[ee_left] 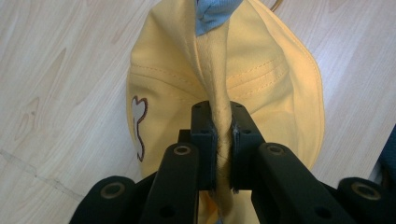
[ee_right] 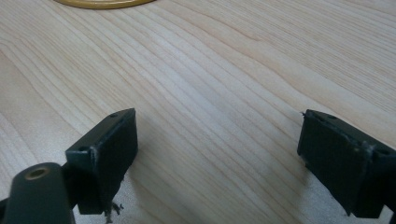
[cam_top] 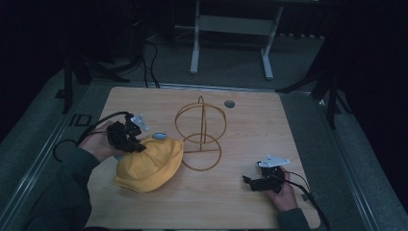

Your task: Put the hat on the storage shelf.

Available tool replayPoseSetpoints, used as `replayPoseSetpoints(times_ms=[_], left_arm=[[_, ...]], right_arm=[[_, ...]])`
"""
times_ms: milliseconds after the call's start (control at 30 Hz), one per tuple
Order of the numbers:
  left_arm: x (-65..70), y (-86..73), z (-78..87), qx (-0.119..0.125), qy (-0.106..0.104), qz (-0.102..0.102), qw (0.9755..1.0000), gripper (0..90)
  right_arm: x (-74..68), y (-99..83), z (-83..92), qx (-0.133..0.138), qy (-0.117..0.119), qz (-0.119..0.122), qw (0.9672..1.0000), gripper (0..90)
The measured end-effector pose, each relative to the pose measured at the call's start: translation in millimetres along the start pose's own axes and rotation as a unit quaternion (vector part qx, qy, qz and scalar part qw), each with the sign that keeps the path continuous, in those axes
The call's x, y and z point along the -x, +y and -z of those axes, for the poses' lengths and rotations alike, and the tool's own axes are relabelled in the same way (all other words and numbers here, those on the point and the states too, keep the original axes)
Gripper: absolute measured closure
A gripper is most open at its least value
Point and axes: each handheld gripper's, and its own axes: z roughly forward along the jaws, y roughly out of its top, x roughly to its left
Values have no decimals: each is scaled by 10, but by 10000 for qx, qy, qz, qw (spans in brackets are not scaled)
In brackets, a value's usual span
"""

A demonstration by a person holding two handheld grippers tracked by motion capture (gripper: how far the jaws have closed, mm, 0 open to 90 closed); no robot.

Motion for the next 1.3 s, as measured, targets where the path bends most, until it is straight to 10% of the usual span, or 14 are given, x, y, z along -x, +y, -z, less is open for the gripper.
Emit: replayPoseSetpoints(times_ms=[1300], left_arm=[[32, -13, 316, 504, 58, -371, 9980, 833]], right_arm=[[-1, 1, 1, -3, 0, -8, 10000, 119]])
